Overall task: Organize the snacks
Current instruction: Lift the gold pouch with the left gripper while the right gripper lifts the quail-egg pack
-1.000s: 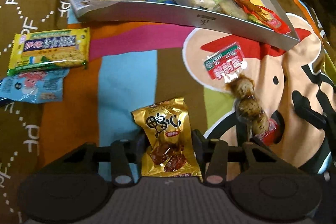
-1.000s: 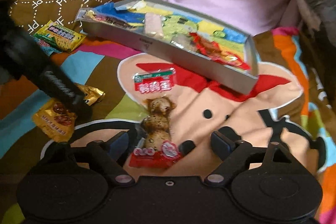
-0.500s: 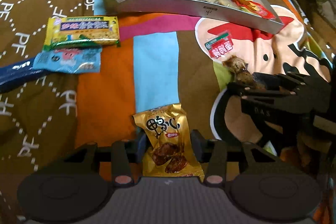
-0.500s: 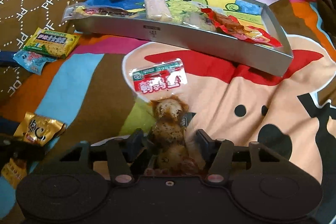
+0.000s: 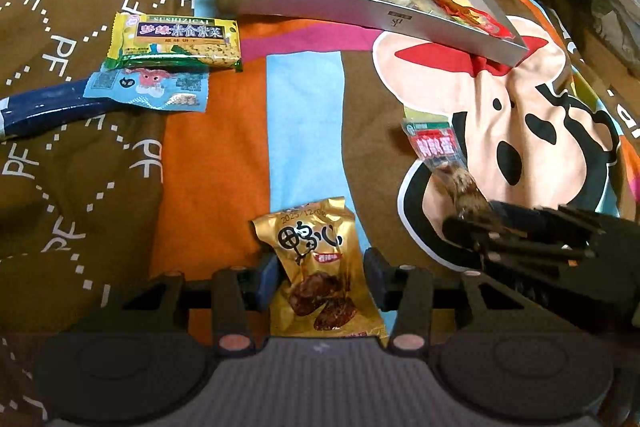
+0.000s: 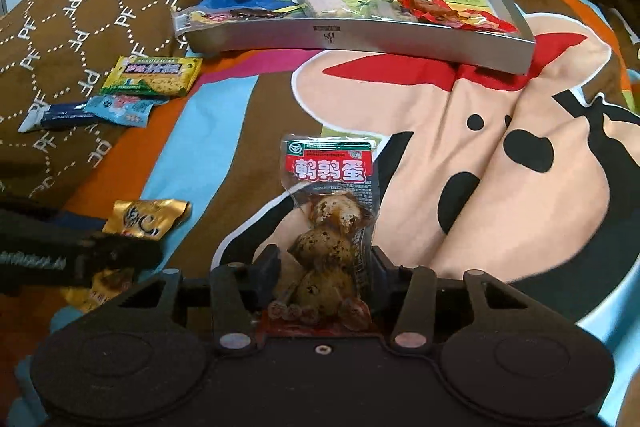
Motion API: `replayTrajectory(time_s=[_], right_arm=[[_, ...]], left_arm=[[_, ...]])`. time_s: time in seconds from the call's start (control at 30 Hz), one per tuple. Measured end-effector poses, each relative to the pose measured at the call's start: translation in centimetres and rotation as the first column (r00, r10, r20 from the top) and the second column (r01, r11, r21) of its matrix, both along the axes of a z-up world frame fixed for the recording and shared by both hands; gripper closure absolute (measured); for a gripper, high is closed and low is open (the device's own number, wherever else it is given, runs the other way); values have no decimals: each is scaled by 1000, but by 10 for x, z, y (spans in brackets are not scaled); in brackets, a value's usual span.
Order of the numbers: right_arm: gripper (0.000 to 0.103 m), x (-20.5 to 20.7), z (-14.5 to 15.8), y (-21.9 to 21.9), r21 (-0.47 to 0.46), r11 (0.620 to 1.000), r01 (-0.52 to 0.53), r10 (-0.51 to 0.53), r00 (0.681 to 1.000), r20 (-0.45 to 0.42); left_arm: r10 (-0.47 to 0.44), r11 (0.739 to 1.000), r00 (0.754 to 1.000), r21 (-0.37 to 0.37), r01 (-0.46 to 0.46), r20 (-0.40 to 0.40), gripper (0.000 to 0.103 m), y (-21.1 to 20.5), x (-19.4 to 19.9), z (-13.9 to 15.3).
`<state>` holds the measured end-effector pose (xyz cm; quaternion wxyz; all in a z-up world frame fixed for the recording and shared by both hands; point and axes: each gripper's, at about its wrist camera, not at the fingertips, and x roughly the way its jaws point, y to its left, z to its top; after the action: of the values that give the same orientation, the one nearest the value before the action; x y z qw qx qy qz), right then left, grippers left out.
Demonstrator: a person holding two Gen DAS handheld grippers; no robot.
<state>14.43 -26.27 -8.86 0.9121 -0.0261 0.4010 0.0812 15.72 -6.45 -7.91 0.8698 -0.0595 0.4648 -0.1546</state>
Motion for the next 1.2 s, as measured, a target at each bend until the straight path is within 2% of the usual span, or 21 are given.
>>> replayTrajectory(time_s=[0.13,0.4,0.73,0.83,0.9,1.03,1.2], right_arm=[[50,0,0,3,-22,1000,-6,6,1000,0],[41,10,-6,4,-29,1000,7,-6,1000,24],[38,7,-9,-1,-4,1000,6,-6,999,35],[38,6,-10,0,-12,1000,4,-3,999,39],[38,5,-11,1,-19,1000,2,-1,999,44],[42,1,-13,5,-43,999,-7,10,998,64],[53,-6,-15,10,-71,997,-19,25,995,92]], left_arm=[[-4,1000,1000,-8,4,1,48,0,1,-2],[-55,998,998,1,55,14,29,-7,1,-3],[-65,997,998,32,65,21,29,-12,1,-3],[-73,996,997,54,72,23,33,-12,0,-3],[-63,995,997,74,60,36,49,-12,-1,-2],[-16,1000,1000,2,16,21,54,1,2,-5],[-9,1000,999,6,9,33,60,1,2,-6]])
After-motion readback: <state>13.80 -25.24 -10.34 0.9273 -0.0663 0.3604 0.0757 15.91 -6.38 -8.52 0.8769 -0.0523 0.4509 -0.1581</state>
